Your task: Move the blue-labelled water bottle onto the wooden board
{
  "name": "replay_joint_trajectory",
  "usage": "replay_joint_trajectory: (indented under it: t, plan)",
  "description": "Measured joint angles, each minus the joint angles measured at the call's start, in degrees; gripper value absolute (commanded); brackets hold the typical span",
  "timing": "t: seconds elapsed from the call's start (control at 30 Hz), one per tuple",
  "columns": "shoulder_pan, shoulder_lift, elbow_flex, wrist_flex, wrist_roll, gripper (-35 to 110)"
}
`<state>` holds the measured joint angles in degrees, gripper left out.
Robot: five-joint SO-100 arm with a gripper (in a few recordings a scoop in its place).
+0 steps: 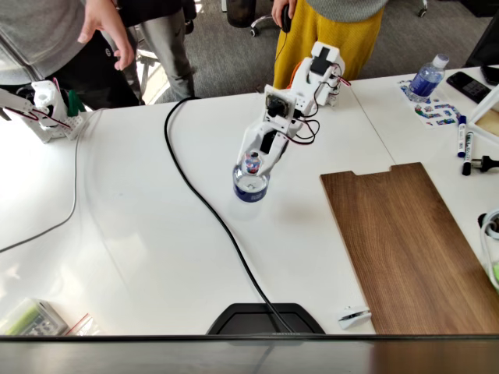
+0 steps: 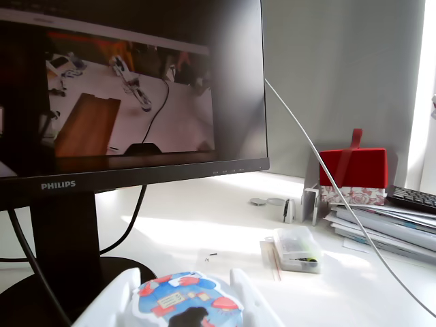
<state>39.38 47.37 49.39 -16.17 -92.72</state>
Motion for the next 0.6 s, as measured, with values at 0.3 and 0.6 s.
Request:
replay_joint_trajectory:
  t: [0.3, 0.6]
  plan:
    - [-0.3, 0.1, -21.4, 16.6, 4.2, 0]
    - [-5.6, 1.8, -27.4, 18.3, 1.8, 0]
